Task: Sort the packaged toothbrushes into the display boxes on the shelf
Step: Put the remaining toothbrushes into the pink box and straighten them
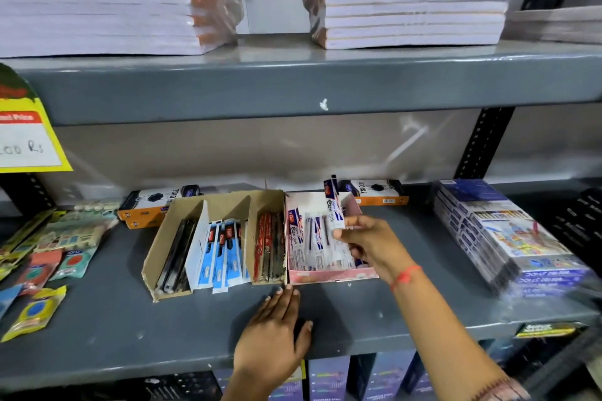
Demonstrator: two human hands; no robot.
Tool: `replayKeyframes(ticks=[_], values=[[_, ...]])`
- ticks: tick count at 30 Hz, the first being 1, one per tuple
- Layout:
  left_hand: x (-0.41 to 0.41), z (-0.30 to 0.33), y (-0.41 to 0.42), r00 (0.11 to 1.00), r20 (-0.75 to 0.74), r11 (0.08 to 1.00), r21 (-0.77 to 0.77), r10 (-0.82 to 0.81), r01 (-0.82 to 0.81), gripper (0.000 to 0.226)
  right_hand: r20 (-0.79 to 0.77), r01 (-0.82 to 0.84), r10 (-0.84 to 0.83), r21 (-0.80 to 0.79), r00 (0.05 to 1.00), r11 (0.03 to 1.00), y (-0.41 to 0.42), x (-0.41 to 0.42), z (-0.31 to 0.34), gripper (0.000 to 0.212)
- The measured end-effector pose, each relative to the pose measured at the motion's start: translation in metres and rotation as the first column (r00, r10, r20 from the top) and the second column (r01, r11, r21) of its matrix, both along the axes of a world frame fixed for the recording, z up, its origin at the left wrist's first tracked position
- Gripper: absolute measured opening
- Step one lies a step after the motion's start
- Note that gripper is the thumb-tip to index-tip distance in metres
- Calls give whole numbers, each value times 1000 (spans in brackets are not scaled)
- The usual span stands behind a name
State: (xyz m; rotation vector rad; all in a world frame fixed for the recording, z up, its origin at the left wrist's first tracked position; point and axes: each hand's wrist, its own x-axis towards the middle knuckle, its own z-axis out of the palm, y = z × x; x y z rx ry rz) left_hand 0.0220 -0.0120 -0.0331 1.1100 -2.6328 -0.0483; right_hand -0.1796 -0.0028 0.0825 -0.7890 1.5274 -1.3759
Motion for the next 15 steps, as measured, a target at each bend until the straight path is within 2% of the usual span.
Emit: replayKeyframes(ticks=[3, 6, 10, 11, 13, 15], values=[[0, -4, -2, 999, -35, 999, 46, 9, -7, 62, -220, -41, 63, 105, 973, 994, -30, 15, -3, 22], [2, 5, 1, 999, -52, 997, 73, 18, -14, 55, -473, -81, 206, 271, 857, 959, -54, 31, -15, 39], [0, 4, 1, 995, -100, 999, -43, -7, 2, 51, -552, -57, 252, 346, 795, 936, -65, 44, -33, 38], [0, 3, 1, 995, -99, 999, -53, -5, -1, 51, -580, -49, 261, 355, 771, 934, -65, 47, -35, 32], [-1, 2, 1, 995, -96, 998, -66, 6, -13, 50, -636, -40, 269, 351, 723, 936, -65, 50, -38, 8], [-1, 3, 1, 995, -96, 997, -72, 7, -14, 49, -670, -10, 248, 337, 699, 941, -66, 50, -40, 23]])
